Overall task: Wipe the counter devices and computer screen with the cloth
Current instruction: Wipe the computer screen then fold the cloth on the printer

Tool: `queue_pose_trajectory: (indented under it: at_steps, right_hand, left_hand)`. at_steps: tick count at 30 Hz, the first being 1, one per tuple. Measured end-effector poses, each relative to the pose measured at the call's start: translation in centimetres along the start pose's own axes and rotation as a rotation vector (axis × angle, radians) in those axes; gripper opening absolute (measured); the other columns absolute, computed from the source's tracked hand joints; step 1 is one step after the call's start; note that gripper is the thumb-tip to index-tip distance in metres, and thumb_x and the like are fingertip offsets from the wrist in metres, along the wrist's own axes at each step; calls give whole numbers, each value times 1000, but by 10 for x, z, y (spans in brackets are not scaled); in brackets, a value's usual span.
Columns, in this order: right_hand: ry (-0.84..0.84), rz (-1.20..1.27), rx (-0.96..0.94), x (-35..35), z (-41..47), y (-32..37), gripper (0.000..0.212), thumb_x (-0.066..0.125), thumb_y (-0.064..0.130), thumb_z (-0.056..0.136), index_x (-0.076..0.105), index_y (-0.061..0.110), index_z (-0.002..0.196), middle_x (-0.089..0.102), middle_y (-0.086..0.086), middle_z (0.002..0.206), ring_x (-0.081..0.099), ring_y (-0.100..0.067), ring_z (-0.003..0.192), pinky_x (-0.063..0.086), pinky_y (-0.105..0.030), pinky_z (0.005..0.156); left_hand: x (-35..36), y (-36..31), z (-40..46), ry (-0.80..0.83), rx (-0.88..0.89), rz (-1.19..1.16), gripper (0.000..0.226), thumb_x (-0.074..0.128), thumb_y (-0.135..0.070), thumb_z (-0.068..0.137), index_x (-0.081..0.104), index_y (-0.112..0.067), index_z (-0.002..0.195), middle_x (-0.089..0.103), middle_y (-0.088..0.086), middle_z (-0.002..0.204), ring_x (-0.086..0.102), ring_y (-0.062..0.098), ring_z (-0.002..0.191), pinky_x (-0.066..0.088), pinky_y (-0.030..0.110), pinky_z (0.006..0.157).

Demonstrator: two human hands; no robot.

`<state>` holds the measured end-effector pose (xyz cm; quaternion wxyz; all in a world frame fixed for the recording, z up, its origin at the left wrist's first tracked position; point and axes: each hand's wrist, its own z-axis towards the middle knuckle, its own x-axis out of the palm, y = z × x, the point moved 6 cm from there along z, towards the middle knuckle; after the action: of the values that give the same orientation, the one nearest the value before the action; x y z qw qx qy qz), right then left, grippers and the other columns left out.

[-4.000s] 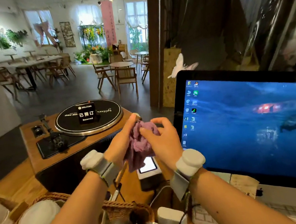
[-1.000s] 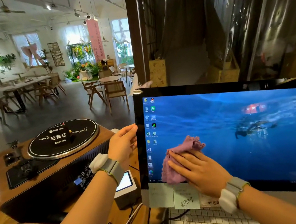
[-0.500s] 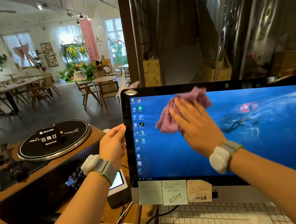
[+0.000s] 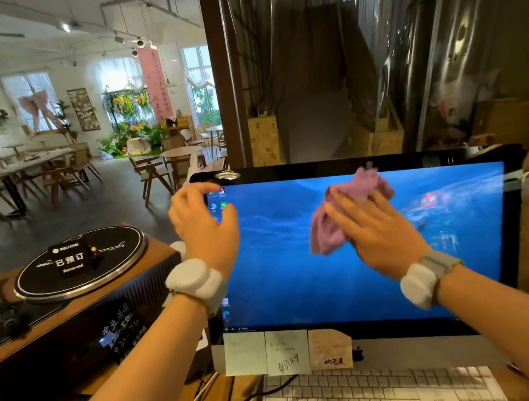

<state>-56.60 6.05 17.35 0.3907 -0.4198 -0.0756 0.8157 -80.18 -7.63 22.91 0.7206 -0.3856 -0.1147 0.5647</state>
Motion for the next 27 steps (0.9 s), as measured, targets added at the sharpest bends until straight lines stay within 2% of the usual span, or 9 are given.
queue_pose_trajectory:
  at_steps: [2, 5, 8, 11, 16, 20, 23, 25, 27]
  right_hand:
    - [-17, 5, 144, -15, 23, -27, 58, 48, 17, 94, 34, 9, 150, 30, -12, 158, 28, -33, 146, 13, -52, 119]
    - [-32, 37, 223, -18, 25, -31, 60, 49, 19, 95, 31, 11, 151, 28, -11, 159, 24, -31, 147, 14, -51, 120]
    - [-40, 76, 149, -1, -12, -2, 63, 54, 14, 93, 31, 7, 151, 24, -13, 160, 24, -34, 146, 19, -54, 117]
    - [42, 97, 22, 27, -71, 28, 69, 58, 10, 89, 29, 10, 152, 22, -12, 161, 23, -34, 147, 23, -53, 116]
    - [230, 7, -137, 56, -153, 46, 72, 55, 27, 89, 24, 17, 154, 24, -7, 160, 22, -28, 147, 7, -46, 121]
    - [202, 9, -189, 44, -145, 17, 69, 58, 28, 91, 29, 16, 153, 30, -11, 158, 32, -30, 144, 18, -49, 119]
    - [87, 9, -53, 20, -100, -23, 66, 61, 19, 87, 39, 11, 148, 31, -14, 157, 30, -34, 145, 17, -54, 119]
    - [41, -18, 81, 1, -65, -55, 67, 56, 21, 86, 36, 11, 150, 26, -12, 159, 25, -33, 146, 8, -52, 121]
    - [31, -14, 198, -15, -38, -83, 66, 49, 26, 90, 29, 13, 152, 22, -10, 161, 20, -32, 148, 7, -51, 121]
  left_hand:
    - [15, -33, 0, 92, 178, 5, 35, 61, -18, 83, 56, -22, 117, 46, 2, 133, 37, 23, 129, 32, 41, 108]
    - [46, -67, -6, 278, 304, 19, 45, 60, -21, 90, 49, -22, 133, 40, -1, 149, 25, 22, 144, 19, 42, 119]
    - [76, -81, -18, 446, 344, 129, 53, 51, -27, 97, 34, -25, 148, 26, -7, 158, 8, 16, 151, -2, 42, 122]
    - [98, -85, -27, 528, 371, 244, 56, 43, -32, 101, 23, -25, 153, 18, -10, 161, 0, 14, 151, -11, 45, 121]
    - [115, -93, -31, 521, 389, 294, 58, 42, -35, 101, 21, -23, 153, 18, -8, 161, 1, 16, 151, -12, 48, 120]
    - [126, -104, -30, 486, 442, 323, 58, 46, -34, 99, 26, -21, 152, 29, -6, 156, 11, 18, 150, -11, 48, 121]
    - [127, -108, -26, 410, 450, 329, 54, 50, -33, 96, 36, -20, 147, 41, -2, 146, 29, 20, 142, -7, 47, 122]
    - [127, -108, -24, 377, 453, 322, 51, 52, -31, 95, 42, -21, 144, 46, -1, 139, 36, 22, 136, -5, 46, 122]
    - [129, -109, -24, 364, 448, 320, 49, 53, -31, 95, 45, -22, 142, 48, 0, 135, 39, 23, 133, -4, 45, 121]
